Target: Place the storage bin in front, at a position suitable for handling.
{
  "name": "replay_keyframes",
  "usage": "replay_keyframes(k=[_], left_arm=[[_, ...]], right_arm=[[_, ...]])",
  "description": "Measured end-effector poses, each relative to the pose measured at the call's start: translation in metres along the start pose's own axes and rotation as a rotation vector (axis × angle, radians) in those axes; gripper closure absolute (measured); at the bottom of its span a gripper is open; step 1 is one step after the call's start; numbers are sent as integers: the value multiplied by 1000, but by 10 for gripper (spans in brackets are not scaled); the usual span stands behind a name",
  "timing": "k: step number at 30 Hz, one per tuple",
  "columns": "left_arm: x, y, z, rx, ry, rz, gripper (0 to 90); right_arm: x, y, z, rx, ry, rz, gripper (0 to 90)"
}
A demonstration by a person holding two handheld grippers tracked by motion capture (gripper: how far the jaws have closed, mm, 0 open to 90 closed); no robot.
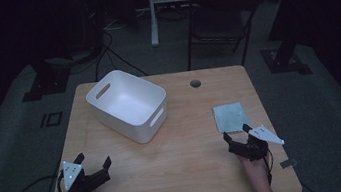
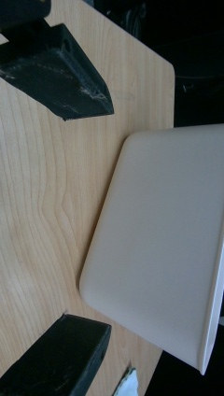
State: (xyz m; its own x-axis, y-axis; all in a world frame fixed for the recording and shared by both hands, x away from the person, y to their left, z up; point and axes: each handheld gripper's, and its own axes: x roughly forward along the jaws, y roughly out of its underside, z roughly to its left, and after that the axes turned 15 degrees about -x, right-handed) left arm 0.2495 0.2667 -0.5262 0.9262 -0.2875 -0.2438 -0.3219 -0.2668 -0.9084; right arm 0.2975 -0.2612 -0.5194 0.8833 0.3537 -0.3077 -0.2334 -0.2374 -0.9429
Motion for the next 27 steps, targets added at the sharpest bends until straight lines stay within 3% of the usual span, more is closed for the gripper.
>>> replay_keyframes(k=[2,5,6,9,15,27], left_arm=[[-1,1,0,2,0,2,0],[-2,1,-1,6,2,1,0],[-2,2,-2,8,6,4,0],[-2,2,-1,5,10,6,0],[-3,2,-2,-5,35,1,0],[-2,2,-2,-4,43,5,0]], right_arm=[[5,-5,1,-33,20,9,128],[9,-9,0,-33,20,2,132],[13,-11,2,-12,6,3,132],[15,-15,6,-36,-3,3,133],[18,-30,9,-28,-36,-11,133],[36,-65,20,-74,-123,-32,132]])
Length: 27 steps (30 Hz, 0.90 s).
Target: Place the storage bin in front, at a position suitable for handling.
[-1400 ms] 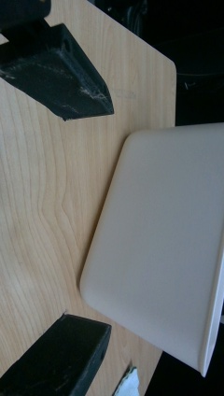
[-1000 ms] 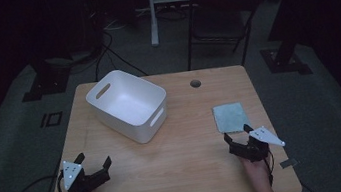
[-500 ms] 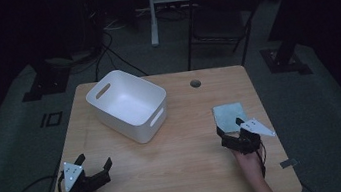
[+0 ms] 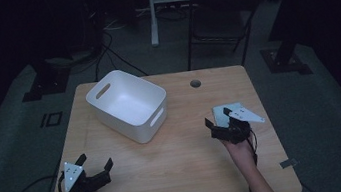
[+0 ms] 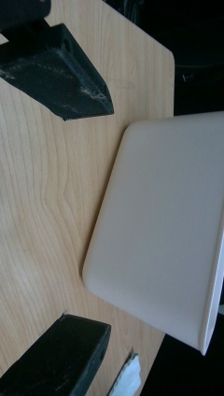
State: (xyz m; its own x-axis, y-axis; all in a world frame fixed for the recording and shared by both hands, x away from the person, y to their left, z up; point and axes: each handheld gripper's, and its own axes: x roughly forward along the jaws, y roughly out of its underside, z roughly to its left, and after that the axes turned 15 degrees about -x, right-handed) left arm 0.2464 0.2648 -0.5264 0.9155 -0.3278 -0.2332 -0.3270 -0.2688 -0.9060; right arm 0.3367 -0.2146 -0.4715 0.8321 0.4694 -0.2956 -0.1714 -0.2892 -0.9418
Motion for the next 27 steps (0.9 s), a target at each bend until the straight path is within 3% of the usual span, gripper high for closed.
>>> replay_keyframes(k=[14,27], left_arm=[[3,1,-4,12,10,7,0],[2,0,-2,2,8,9,0]], right_arm=[[23,-34,9,-1,-36,-48,133],[61,-64,24,4,-102,-50,134]])
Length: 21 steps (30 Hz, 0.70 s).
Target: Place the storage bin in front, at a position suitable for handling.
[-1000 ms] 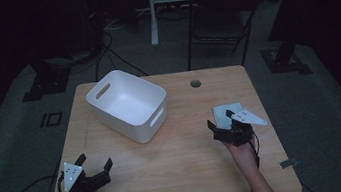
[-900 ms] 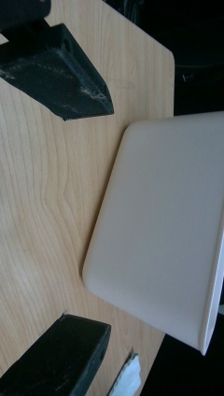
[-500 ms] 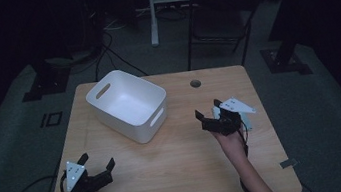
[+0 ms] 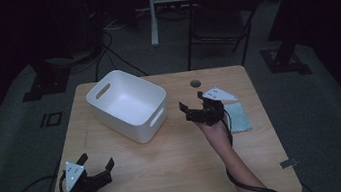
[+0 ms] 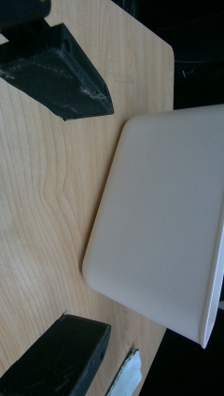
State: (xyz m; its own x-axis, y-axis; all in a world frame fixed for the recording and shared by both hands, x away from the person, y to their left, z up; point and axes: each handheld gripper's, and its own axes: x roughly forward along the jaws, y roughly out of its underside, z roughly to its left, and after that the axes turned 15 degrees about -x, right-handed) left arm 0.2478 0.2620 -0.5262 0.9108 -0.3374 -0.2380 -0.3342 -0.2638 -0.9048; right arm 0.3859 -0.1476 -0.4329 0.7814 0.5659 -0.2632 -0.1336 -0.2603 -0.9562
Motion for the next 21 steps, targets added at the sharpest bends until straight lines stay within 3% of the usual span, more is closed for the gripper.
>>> replay_keyframes(k=[9,12,21], left_arm=[[1,1,-1,3,-1,3,0],[0,1,-1,2,1,4,0],[-1,0,-1,2,0,2,0]], right_arm=[[27,-13,8,-20,-32,21,134],[35,-15,13,-49,-25,27,134],[59,-21,20,-40,-50,48,140]])
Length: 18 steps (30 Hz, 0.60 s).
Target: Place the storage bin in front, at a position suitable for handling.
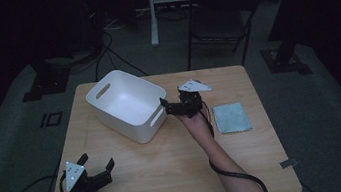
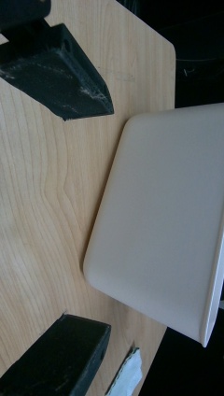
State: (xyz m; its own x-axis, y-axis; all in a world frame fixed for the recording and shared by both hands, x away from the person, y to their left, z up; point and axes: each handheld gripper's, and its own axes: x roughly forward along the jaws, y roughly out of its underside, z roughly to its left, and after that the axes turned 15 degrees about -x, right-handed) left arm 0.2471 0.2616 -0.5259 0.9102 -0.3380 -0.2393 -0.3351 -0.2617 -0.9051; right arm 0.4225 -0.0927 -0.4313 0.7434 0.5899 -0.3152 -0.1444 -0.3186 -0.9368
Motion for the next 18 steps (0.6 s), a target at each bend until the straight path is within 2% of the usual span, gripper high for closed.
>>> replay_keyframes(k=[2,5,7,14,18], left_arm=[[0,0,0,0,0,-2,0],[-1,-1,0,3,-3,-14,0],[-2,-1,-1,9,-3,-17,0],[-2,-1,0,2,0,-14,0],[-2,-1,0,1,1,-13,0]], right_arm=[[5,-1,1,-4,1,7,140],[11,-3,1,18,-12,8,140],[16,-6,2,-5,-4,14,140],[34,-5,0,1,-3,51,141],[42,-3,-5,29,-12,61,168]])
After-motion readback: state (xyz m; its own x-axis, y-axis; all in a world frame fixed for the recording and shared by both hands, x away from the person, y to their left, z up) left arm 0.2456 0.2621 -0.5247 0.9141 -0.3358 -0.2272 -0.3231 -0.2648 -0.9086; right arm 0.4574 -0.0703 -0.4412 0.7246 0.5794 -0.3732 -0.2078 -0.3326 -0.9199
